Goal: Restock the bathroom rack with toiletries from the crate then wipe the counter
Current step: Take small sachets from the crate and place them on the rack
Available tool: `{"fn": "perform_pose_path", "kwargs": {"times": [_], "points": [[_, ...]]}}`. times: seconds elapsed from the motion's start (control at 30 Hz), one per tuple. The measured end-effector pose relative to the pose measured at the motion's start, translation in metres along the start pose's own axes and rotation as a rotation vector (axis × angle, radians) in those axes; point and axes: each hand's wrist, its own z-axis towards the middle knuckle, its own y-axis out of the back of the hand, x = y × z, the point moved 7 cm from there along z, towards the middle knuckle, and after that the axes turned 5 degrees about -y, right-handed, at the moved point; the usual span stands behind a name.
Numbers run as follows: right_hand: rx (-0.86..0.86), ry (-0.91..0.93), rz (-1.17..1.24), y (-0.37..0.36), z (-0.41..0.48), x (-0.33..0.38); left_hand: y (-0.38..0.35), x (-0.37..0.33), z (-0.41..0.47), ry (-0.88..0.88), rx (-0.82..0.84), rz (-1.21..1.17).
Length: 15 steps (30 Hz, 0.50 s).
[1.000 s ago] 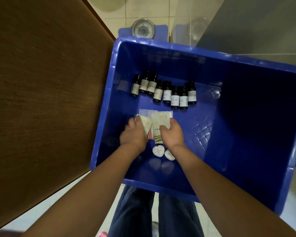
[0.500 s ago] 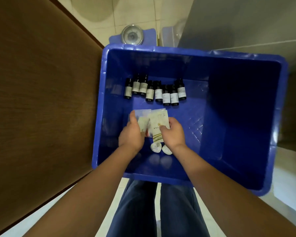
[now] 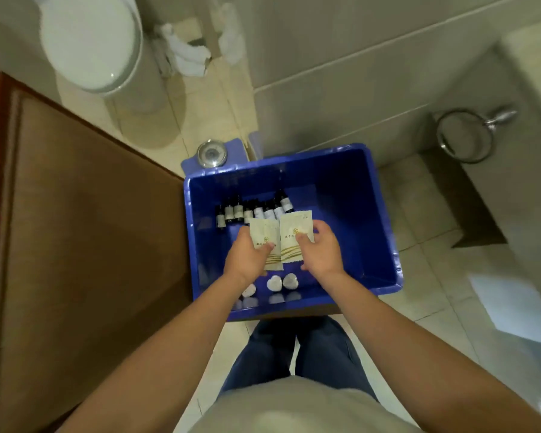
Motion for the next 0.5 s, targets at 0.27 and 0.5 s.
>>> {"fn": "perform_pose_path", "kwargs": {"times": [0.27,0.5], "points": [[-0.168,0.067,0.266,0.089,-0.065,0.030,-0.013,-0.108,-0.027,-0.252,0.119,0.050],[-0.340,0.058,0.470,0.197,-0.114,0.020,-0.079,-0.202,-0.069,-0.446,0.317,0.100]]}}
